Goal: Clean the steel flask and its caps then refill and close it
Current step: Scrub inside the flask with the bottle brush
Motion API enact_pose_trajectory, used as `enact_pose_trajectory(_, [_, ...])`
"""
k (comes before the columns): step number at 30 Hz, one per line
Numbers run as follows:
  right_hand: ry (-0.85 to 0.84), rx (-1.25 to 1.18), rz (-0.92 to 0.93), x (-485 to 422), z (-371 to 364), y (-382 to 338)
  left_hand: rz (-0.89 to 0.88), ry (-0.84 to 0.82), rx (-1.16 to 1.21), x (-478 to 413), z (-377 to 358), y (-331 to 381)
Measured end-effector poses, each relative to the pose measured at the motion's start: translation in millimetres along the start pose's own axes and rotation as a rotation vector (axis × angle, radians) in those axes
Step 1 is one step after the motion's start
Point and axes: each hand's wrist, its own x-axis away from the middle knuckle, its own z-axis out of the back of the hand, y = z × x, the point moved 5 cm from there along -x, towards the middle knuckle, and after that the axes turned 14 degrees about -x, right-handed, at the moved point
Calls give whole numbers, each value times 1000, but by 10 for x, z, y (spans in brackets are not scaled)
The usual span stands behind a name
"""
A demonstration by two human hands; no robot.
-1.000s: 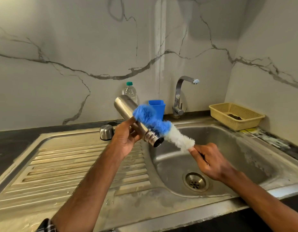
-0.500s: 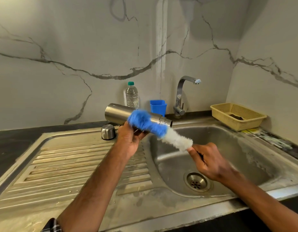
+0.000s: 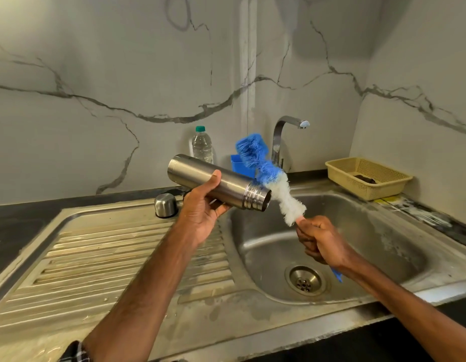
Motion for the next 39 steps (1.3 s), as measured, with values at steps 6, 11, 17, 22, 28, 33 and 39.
enact_pose_trajectory(6, [-124,-282,-288,55,-221,54,-97,-44,175,-31,-52,43])
enact_pose_trajectory(11, [-81,-382,-399,56,-302,11,-67,12,206,75,-144,-46])
enact_pose_trajectory(17, [-80,-644,-550,174,-462,-92,-93,204,207,-17,-118,-86])
enact_pose_trajectory(22, [-36,-900,-666,60,-780,-164,-89,301,158,-31,-25,-197])
enact_pose_trajectory(28, [-52,-1008,-749,103,-988,-413,-118,403,189,-116,179,-89])
enact_pose_trajectory(33, [51,-1070,-736,-49,-1093,-410,-129,388,119,-40,63,-151])
enact_pose_trajectory(39, [6,-1095,-786,178,-1180,-452,-225,436,74,-12,177,-49])
